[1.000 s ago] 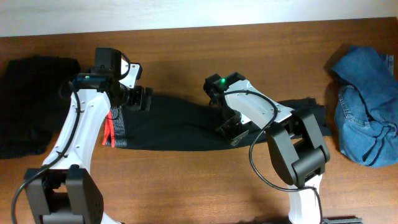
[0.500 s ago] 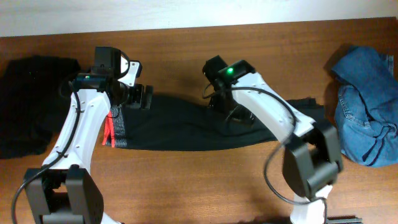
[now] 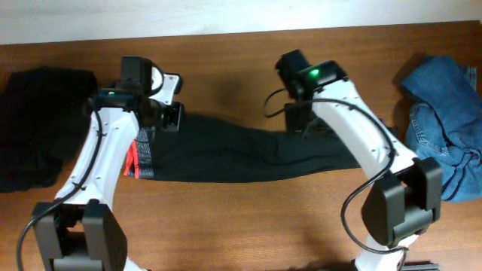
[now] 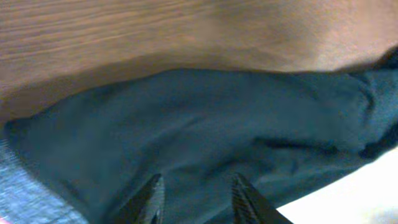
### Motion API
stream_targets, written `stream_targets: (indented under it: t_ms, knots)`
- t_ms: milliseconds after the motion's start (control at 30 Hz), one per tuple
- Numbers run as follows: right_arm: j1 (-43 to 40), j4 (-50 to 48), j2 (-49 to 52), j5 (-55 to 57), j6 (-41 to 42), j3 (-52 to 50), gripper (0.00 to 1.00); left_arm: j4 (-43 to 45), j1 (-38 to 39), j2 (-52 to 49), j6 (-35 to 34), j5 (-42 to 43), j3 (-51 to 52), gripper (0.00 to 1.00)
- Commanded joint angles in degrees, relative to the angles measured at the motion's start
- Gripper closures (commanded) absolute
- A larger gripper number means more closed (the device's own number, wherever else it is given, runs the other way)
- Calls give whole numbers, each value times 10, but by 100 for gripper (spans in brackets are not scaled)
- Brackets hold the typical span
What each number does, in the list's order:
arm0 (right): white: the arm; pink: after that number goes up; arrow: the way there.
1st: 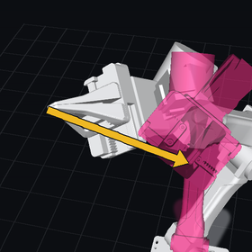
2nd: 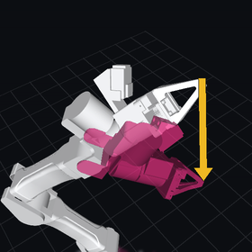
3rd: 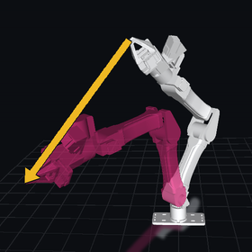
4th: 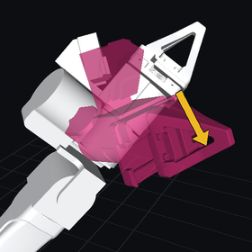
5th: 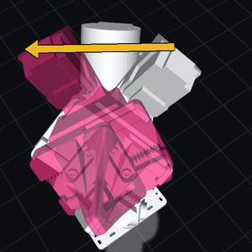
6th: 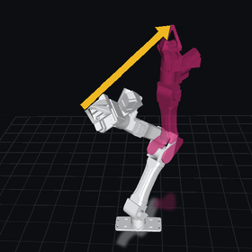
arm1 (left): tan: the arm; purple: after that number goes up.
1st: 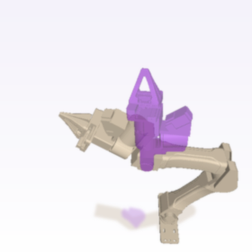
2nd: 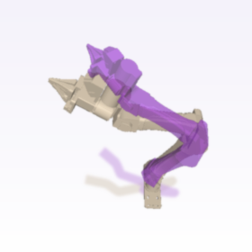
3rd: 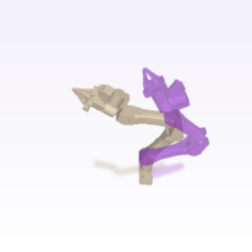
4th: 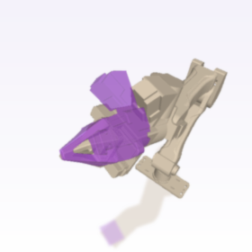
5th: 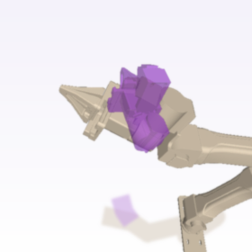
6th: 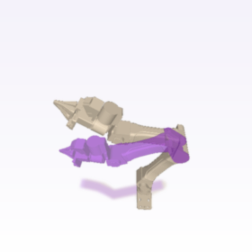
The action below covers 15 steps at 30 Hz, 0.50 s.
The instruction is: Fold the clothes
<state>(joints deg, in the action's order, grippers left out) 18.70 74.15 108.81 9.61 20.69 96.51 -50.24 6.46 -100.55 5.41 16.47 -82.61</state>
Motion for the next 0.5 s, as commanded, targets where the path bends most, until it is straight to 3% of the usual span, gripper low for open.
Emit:
stream_targets:
  t_ms: [0, 167, 467]
  knots:
    - [-39, -13, -7, -31, -60, -17, 96, -3, 31, -26, 5, 0, 1, 66]
    - [-84, -65, -7, -140, -170, -88, 96, 1, 61, -70, -31, -87, 1, 66]
    - [-150, -166, -7, -118, -190, -226, 96, 15, 61, -127, -33, -113, 1, 67]
